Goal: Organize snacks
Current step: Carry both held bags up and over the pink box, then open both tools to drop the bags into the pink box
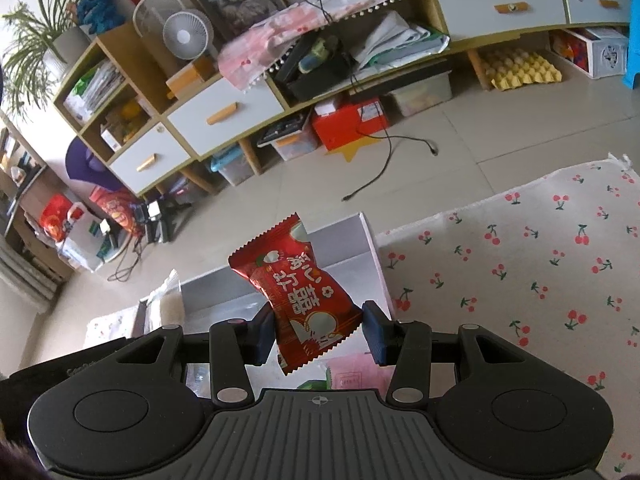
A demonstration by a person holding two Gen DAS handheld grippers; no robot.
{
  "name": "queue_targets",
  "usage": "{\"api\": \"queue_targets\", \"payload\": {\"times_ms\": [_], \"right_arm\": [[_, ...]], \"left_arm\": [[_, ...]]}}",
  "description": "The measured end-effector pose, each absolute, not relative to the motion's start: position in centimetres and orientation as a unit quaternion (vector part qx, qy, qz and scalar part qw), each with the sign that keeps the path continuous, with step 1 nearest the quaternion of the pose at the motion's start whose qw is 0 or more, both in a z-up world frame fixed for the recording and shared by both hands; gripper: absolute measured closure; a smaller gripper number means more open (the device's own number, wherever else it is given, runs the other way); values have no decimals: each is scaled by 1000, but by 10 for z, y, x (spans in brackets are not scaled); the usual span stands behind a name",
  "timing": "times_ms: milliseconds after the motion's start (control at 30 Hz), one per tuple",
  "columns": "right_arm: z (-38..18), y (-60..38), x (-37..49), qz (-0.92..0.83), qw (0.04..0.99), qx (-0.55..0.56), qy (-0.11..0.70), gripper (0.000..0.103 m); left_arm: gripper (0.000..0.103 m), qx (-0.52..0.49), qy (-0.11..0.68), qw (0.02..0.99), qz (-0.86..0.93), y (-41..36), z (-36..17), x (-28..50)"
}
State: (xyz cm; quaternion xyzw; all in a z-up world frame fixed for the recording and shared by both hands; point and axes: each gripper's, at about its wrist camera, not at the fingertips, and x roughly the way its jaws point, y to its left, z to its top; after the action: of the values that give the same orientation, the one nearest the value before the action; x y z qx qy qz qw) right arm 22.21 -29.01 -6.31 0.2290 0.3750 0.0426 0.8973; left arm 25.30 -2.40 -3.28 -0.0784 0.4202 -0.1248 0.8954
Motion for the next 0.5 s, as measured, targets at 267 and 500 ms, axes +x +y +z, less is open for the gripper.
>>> {"api": "queue_targets", "payload": {"times_ms": [267,500], "right_arm": [[-70,-286,224,42,897,220,381,58],[-66,-289,224,45,894,233,379,41]], "left_arm": [[76,-47,409,903,-125,-33,-31,256],[48,-41,395,910,-122,-31,-27,255]]}}
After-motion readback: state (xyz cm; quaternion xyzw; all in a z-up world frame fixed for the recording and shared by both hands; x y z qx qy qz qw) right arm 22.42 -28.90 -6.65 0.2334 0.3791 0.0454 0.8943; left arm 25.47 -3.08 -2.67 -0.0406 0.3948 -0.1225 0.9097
